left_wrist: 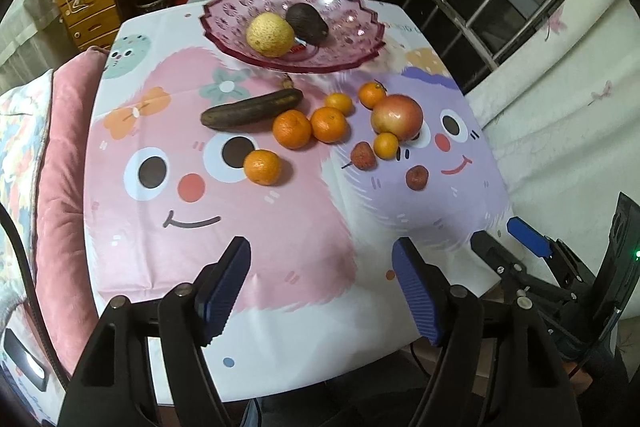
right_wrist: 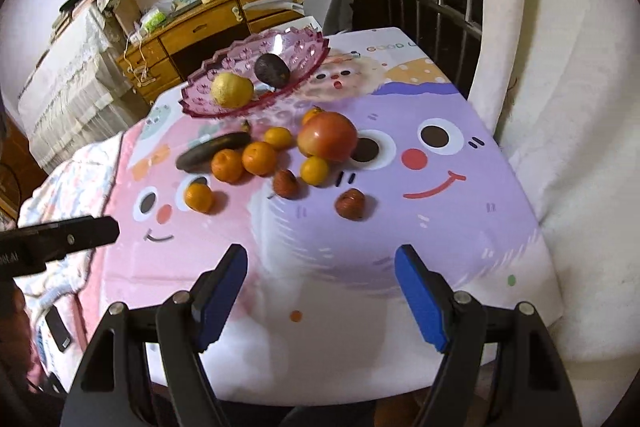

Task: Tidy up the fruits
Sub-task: 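Open and withdraw both grippers from the pink bowl, then grasp the lychee with the left gripper while the right gripper grasps the dried red date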

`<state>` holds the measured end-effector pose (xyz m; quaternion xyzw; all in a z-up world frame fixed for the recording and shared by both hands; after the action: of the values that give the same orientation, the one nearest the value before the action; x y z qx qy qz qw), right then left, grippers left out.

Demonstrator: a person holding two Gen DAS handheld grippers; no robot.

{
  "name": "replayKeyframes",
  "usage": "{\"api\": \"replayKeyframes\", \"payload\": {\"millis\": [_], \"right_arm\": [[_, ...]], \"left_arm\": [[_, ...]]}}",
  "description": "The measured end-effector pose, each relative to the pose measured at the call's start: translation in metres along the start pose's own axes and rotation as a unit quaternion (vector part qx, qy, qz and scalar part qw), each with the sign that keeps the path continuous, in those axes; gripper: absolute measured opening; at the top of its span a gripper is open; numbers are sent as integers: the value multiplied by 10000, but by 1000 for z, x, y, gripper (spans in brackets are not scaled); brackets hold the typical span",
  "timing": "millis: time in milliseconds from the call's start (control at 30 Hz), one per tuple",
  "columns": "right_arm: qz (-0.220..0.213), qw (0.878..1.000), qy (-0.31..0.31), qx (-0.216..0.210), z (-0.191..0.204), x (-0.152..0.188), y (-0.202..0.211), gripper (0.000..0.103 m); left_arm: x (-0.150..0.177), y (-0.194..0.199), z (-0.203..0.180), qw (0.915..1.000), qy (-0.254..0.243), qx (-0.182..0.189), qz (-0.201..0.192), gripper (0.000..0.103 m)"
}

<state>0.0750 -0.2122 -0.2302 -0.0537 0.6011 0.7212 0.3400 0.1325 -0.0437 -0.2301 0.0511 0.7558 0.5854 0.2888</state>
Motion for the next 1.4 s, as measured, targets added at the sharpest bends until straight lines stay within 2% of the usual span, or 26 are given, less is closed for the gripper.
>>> {"api": "replayKeyframes", "payload": {"millis": [400, 667, 767, 833, 1067, 1167, 1333, 1400], "right_arm": [[199, 9915, 1281, 104, -6, -16, -42, 77], [237, 9785, 2044, -149, -5, -23, -80, 76], [239, 9731, 2276, -262, -5, -22, -92, 72], [282, 9704, 2382, -295, -7, -20, -99, 68], [446, 9673, 2440, -536, -18, -19, -120, 64], [494, 9671, 2386, -729, -17, -19, -122, 61], [584, 9651, 2365, -956, -14, -20, -127, 50], [688, 9650, 2301, -1055, -12, -17, -128, 46]], "left_arm": [[-44, -51, -18, 9998, 46, -98, 156, 76], [-73, -110, -24, 9996, 148, -120, 185, 76], [-75, -132, -26, 9994, 190, -96, 281, 74], [-75, -147, -28, 9990, 231, -72, 369, 73], [-75, -177, -34, 9983, 232, -83, 531, 66], [-77, -181, -35, 9983, 218, -134, 525, 55], [-77, -183, -38, 9984, 233, -83, 516, 53], [-78, -184, -39, 9983, 265, -23, 514, 48]]}}
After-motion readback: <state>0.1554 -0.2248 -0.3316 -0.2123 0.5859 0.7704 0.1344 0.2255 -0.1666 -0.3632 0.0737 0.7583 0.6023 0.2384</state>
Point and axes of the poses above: each gripper's, at about its wrist camera, not at the fingertips, and y roughly against the way its jaws point, z to its left, x to its underside, the point moved 10 cm from there along -y, roughly the way its jaws point, and after that the axes turned 14 degrees about -y, right-handed, at the moved point
